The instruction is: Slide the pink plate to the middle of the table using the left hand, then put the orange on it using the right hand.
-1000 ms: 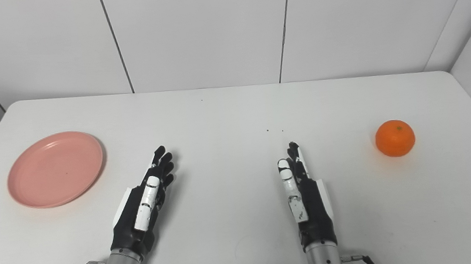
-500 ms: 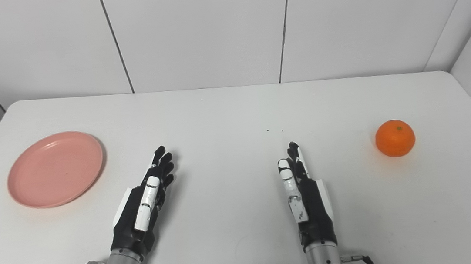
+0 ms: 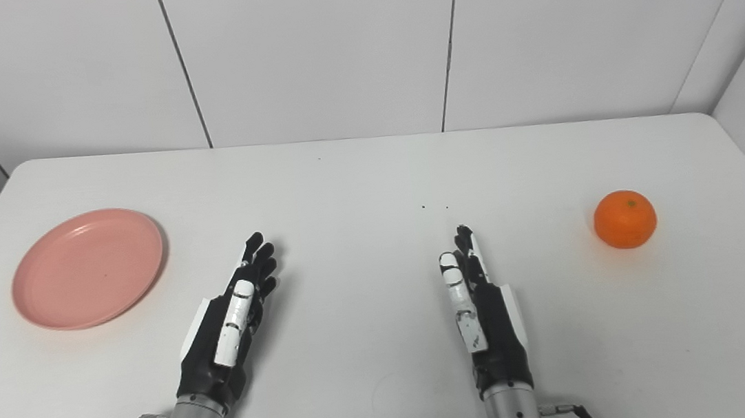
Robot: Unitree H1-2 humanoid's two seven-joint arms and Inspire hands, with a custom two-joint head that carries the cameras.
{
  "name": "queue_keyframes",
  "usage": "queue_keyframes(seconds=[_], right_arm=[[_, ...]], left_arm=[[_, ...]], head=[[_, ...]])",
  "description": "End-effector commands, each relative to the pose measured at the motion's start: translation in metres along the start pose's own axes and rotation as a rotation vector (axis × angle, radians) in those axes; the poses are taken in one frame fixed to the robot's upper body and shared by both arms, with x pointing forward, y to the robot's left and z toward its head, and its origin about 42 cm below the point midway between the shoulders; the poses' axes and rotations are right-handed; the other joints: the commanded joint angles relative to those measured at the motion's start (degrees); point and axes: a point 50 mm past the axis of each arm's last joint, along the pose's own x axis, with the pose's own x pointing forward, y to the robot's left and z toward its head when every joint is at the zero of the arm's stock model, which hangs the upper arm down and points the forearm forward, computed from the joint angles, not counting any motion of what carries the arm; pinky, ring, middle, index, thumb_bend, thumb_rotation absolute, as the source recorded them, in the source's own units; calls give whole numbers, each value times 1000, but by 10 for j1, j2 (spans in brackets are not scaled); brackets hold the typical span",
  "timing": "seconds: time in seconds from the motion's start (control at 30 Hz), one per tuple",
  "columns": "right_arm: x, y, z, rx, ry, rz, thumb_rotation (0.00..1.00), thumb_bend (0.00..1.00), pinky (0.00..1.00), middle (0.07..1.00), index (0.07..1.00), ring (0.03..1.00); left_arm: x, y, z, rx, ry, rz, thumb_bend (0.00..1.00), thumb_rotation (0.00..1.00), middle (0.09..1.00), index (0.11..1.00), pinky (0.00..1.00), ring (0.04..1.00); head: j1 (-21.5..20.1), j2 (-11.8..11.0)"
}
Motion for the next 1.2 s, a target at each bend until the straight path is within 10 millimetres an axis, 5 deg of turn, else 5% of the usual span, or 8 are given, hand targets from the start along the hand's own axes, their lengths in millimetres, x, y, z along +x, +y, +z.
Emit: queue_keyframes(seconds=[0.0,0.77,1.17], right_arm=[[2,-2,7,13,-61,-3,1000,411,1000,994,994,982],[0,-36,-9,28,-82,49,1000,383,1000,1000,1000,1000],[0,-39,-11,31,-89,60,1000,356,1000,1000,1000,1000]], left_arm=[[3,-8,10,-8,-80,-3,434,1000,1000,1000,1000,1000],[11,-45,-6,-11,-12,37,422,1000,1000,1000,996,1000],[12,-49,-9,-20,-7,36,432,1000,1000,1000,1000,1000]], head=[[10,-6],[125,-77],[134,-82]])
